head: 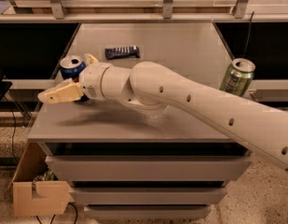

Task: Knock pepsi can over

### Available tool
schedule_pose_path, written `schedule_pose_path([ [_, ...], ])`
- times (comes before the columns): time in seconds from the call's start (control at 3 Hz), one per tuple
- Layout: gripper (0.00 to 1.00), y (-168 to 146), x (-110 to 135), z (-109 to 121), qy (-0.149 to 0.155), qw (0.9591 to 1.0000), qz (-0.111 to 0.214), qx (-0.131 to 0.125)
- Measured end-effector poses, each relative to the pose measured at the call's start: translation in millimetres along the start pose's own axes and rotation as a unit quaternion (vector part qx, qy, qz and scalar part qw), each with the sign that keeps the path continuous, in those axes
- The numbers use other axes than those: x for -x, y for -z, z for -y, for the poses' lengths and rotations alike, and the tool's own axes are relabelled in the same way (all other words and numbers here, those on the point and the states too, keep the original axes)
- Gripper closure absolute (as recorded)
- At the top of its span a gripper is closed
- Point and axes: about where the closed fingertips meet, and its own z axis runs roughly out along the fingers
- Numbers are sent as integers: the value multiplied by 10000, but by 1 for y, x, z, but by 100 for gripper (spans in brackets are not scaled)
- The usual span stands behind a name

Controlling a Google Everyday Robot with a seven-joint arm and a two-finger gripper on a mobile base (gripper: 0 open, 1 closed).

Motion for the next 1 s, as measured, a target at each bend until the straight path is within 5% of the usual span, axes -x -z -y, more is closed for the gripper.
schedule_pose_path([
  [1.0, 62, 6, -15, 8, -198, 9996, 174, -37],
])
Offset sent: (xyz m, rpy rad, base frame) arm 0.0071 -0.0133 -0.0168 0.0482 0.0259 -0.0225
